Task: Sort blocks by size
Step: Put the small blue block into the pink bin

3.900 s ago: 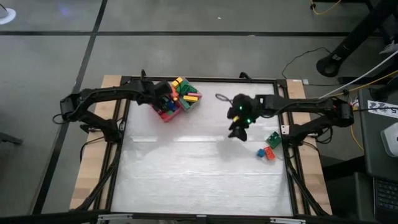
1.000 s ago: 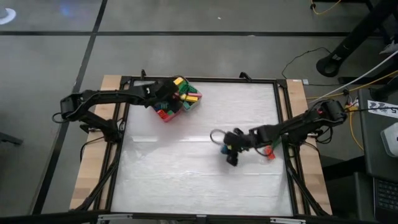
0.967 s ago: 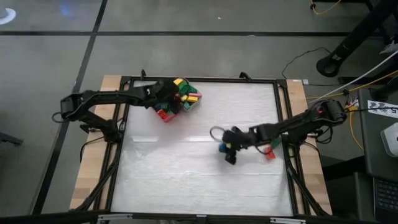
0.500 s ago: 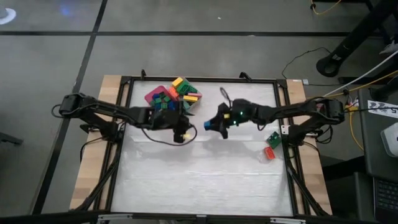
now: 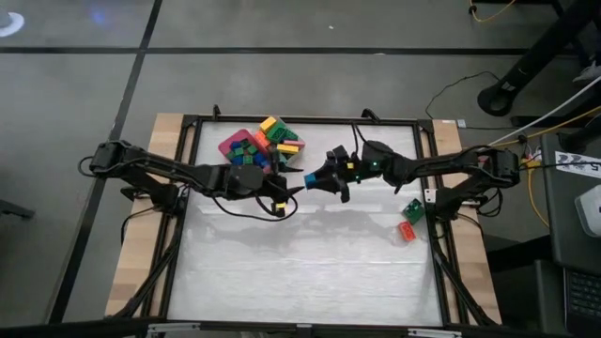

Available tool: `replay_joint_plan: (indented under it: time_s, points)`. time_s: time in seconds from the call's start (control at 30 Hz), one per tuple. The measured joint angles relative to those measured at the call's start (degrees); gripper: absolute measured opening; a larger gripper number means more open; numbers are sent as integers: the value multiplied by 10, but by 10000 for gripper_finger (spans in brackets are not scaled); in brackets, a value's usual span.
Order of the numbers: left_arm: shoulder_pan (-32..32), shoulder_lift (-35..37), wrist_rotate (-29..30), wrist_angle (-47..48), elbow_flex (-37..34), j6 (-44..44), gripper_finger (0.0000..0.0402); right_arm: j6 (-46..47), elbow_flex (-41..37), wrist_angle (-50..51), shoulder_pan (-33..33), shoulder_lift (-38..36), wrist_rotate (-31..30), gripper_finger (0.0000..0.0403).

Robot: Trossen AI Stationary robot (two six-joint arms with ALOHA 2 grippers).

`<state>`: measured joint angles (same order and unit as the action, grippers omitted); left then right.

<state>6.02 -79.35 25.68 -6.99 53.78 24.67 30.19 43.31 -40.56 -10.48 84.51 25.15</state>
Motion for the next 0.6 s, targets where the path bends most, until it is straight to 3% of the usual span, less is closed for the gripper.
replay_joint_plan:
  time_s: [0.6]
  points:
    - [0,-58,-7,-134,0,101,205,-4,0,-29,0,0,-5,144]
